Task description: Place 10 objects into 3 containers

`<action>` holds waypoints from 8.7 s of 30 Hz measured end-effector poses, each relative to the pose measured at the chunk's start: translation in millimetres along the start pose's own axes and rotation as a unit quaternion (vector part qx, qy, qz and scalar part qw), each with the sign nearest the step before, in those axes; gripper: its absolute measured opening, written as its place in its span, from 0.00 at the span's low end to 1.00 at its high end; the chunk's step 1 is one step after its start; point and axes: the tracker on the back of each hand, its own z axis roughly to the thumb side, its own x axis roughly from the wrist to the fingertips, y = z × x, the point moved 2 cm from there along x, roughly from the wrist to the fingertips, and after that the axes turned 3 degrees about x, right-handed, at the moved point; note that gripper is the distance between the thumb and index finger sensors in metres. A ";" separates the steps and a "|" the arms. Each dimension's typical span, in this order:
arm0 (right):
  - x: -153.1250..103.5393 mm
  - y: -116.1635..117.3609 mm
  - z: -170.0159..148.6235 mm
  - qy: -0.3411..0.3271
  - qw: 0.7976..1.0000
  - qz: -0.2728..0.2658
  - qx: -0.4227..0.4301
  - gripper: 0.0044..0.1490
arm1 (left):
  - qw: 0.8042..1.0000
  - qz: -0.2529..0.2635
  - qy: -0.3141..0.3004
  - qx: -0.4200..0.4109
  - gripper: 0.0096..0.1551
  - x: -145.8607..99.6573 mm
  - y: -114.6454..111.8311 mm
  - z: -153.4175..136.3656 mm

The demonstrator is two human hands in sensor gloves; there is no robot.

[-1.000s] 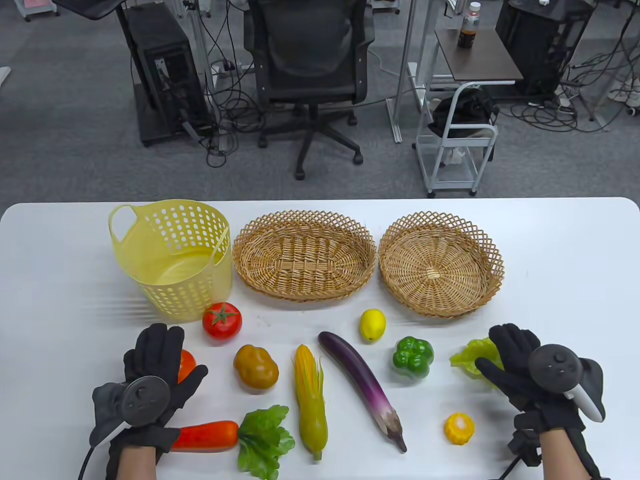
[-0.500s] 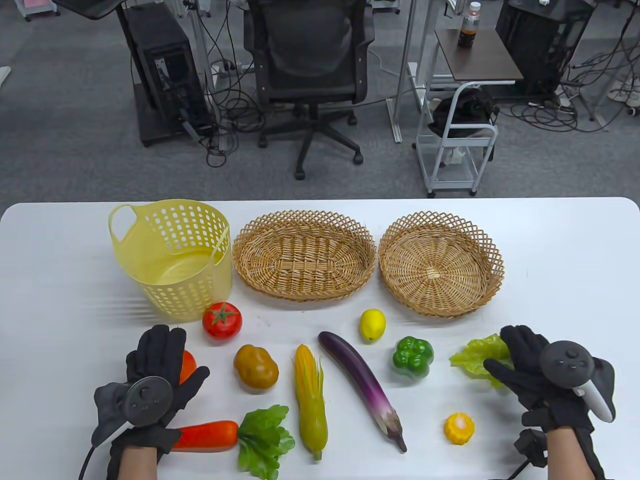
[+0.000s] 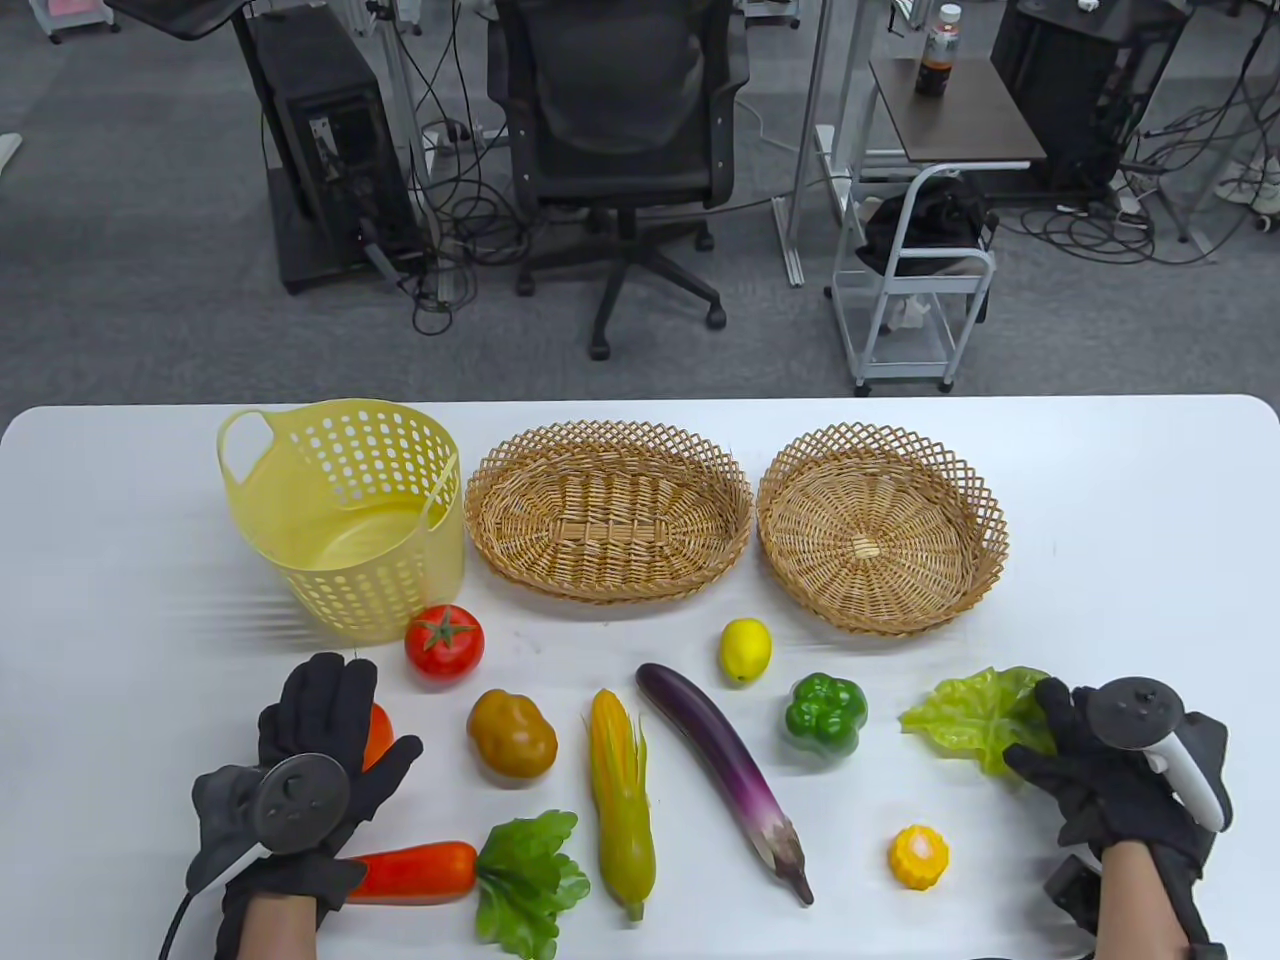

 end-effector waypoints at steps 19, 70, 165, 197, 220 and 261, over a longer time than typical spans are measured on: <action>-0.4 0.7 16.5 0.041 0.991 -0.103 -0.074 0.26 | 1.000 -0.004 0.002 0.008 0.49 1.4 -2.9 1.5; -38.2 -57.0 148.7 -0.036 0.995 -0.089 -0.026 0.40 | 1.000 -0.001 -0.006 0.018 0.53 -2.5 -5.3 -2.5; 39.2 -5.6 167.1 -0.070 0.993 -0.086 0.031 0.49 | 0.999 0.032 0.008 0.034 0.46 -6.3 4.6 7.2; -42.9 65.2 194.2 -0.188 0.950 0.068 -0.240 0.63 | 1.000 0.021 0.007 0.005 0.46 -4.5 3.1 1.4; -27.5 -28.0 161.9 -0.212 0.969 -0.102 0.077 0.61 | 1.000 0.024 0.009 0.013 0.46 -4.8 4.2 2.2; -28.1 -11.5 143.7 -0.149 0.983 -0.103 0.021 0.57 | 1.000 0.024 0.012 -0.007 0.46 -6.6 6.8 -2.0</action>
